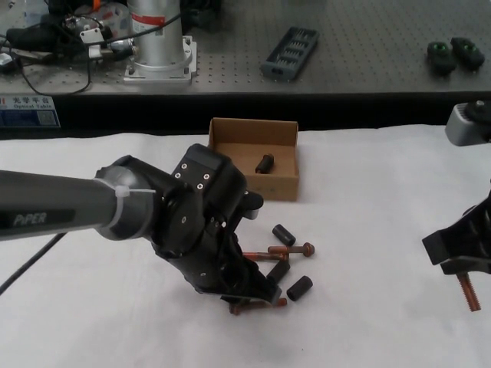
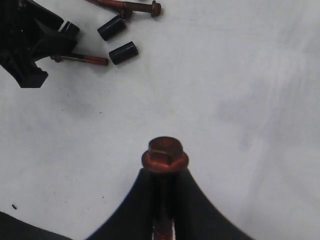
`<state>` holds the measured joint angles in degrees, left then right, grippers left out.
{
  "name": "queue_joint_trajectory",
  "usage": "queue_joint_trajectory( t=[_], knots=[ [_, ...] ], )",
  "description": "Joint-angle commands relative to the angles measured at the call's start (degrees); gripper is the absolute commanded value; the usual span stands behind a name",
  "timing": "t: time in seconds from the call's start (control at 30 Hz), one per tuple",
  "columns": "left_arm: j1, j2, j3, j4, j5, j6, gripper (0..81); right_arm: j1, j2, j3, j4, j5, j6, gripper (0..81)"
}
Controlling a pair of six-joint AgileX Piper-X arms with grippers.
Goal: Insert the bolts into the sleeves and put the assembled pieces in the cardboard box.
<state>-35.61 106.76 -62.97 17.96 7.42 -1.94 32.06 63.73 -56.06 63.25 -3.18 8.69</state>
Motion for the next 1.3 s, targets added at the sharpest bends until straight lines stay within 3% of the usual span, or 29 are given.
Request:
queue_joint_trajectory(
  t=[0.0,0.33,0.53,0.8,1.0,1.17,1.27],
  knots=[
    [-0.38,1.05,-0.33,-0.32,-1.74,-1.12,29.3,0.11,-0.61,-0.05,-0.48,-0.45,-0.87,2.8],
    [-0.38,1.37,-0.33,2.57,-3.39,-4.31,27.9,0.11,-0.61,-0.05,-0.48,-0.45,-0.99,2.8],
    [-0.38,1.06,-0.33,2.77,2.2,-7.56,0.6,0.11,-0.61,-0.05,-0.48,-0.45,-0.99,2.8],
    [-0.38,-2.46,-0.33,7.73,5.95,-10.58,0.6,0.11,-0.61,-0.05,-0.48,-0.45,-0.99,2.8],
    [-0.38,-9.66,-0.33,11.59,6.6,-2.71,0.6,0.11,-0.61,-0.05,-1.94,-0.45,-0.98,2.8],
    [0.06,-16.4,0.06,11.18,13.57,-0.86,0.6,0.11,-0.61,-0.05,-8.27,-4.98,0.81,2.8],
    [0.8,-20.13,2.86,7.46,17.99,-4.9,0.6,0.11,-0.46,-0.05,-13.58,-7.74,3.31,2.8]
  ],
)
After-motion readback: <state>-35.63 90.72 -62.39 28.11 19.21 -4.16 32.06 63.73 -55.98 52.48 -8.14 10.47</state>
